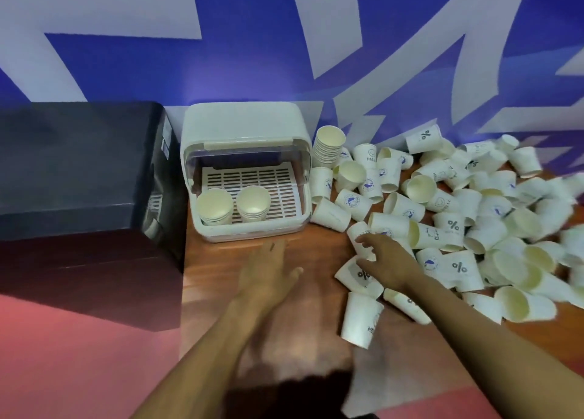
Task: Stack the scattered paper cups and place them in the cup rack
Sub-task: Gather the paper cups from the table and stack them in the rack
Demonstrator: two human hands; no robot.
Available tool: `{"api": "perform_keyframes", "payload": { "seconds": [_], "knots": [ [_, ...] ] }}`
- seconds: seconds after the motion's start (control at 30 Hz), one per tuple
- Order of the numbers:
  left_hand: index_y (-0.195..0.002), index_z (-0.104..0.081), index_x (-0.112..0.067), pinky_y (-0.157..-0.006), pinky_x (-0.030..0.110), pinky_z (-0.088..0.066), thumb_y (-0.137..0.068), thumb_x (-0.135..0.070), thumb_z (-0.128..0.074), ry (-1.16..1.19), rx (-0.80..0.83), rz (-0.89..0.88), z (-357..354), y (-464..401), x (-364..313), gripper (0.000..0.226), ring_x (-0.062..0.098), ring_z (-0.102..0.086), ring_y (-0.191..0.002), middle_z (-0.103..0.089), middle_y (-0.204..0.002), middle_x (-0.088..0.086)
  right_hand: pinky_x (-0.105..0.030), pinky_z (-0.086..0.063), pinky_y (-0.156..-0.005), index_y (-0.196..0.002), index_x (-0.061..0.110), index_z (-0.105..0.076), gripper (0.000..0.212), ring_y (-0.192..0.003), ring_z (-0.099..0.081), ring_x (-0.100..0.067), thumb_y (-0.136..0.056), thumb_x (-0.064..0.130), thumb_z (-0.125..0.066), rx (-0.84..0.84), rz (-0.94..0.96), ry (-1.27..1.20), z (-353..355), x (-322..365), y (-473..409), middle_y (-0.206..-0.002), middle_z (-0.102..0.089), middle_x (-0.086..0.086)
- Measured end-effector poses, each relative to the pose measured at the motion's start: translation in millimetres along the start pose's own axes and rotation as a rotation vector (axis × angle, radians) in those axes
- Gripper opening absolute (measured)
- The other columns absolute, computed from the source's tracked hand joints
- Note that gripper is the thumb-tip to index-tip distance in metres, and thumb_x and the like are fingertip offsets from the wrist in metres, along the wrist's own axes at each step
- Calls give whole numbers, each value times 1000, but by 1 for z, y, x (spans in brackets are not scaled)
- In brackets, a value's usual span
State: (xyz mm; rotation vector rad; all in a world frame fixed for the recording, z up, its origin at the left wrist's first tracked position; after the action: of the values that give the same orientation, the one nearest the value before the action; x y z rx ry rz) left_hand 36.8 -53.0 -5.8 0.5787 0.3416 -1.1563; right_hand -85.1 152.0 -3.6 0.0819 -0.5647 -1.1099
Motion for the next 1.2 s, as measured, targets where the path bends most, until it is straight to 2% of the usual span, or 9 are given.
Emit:
{"api": "perform_keyframes", "payload": {
  "seconds": [0.07, 0.2, 0.37, 0.47, 0.57, 0.67, 0.9, 1.03, 1.2],
  "knots": [
    [-136, -39, -23, -100, 36, -42, -85, -51, -57, 12, 74, 22, -17, 4, -11, 60, 20, -45, -126, -44, -139, -1, -29, -40, -94, -133, 23, -47, 50, -119, -50, -17, -86, 30, -62, 26, -19, 2, -3, -10, 5, -133, -52, -1],
    [-132, -41, -22, -96, 37, -44, -84, -54, -57, 0, 133, 72, -48, 8, -39, 60, 23, -48, -121, -49, -134, 2, -39, -45, -95, -136, 25, -42, 58, -114, -54, -21, -84, 40, -62, 87, 9, 25, -9, -22, 1, -134, -51, -2],
    [-112, -47, -24, -81, 32, -44, -79, -56, -61, 75, 136, 130, -86, 9, -72, 48, 23, -53, -108, -55, -116, -1, -41, -41, -97, -137, 19, -39, 61, -115, -51, -27, -86, 46, -57, 140, 121, 131, -19, -32, -11, -132, -50, -8],
    [-100, -45, -25, -84, 39, -48, -65, -64, -64, 148, 159, 185, -113, 6, -85, 55, 23, -54, -102, -56, -108, -2, -39, -43, -92, -134, 16, -41, 60, -116, -50, -26, -86, 49, -55, 171, 180, 152, -27, -36, -13, -129, -49, -7],
    [-108, -44, -25, -88, 38, -47, -60, -65, -70, 145, 182, 246, -135, 6, -95, 68, 22, -54, -104, -54, -114, -3, -38, -47, -82, -125, 18, -45, 54, -106, -54, -24, -84, 50, -58, 151, 239, 104, -33, -41, -13, -121, -47, -4],
    [-115, -40, -23, -83, 33, -45, -62, -64, -71, 95, 151, 256, -147, 7, -99, 73, 21, -55, -104, -55, -116, -4, -37, -47, -75, -113, 16, -46, 46, -95, -55, -24, -83, 49, -59, 140, 249, 71, -37, -46, -15, -112, -47, -4],
    [-123, -35, -24, -77, 30, -44, -70, -52, -70, 143, 135, 274, -146, 1, -96, 69, 22, -60, -101, -59, -114, -1, -29, -38, -73, -105, 12, -44, 43, -86, -47, -18, -81, 42, -64, 143, 224, -43, -35, -56, -18, -102, -46, -3],
    [-119, -40, -23, -80, 30, -46, -70, -41, -72, 196, 139, 253, -141, 2, -91, 61, 21, -57, -103, -54, -119, 0, -25, -31, -71, -102, 10, -46, 41, -86, -44, -15, -81, 38, -67, 110, 226, -59, -27, -55, -19, -101, -49, -5],
    [-103, -40, -14, -67, 22, -30, -73, -33, -75, 219, 114, 234, -121, 3, -79, 49, 15, -41, -87, -34, -107, -1, -28, -31, -67, -87, 14, -39, 36, -79, -44, -18, -78, 31, -70, 30, 222, -123, -5, -48, -18, -87, -47, -3]
  ]
}}
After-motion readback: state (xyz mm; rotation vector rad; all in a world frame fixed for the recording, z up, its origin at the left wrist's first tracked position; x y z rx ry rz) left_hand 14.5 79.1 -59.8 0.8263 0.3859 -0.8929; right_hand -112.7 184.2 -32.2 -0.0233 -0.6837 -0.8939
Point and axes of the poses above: each hand's wrist, its own y-axis away from the middle knuckle, its own z-axis out of the back of the hand, x = y × z, the point moved 4 cm from there along -y, towards the middle knuckle
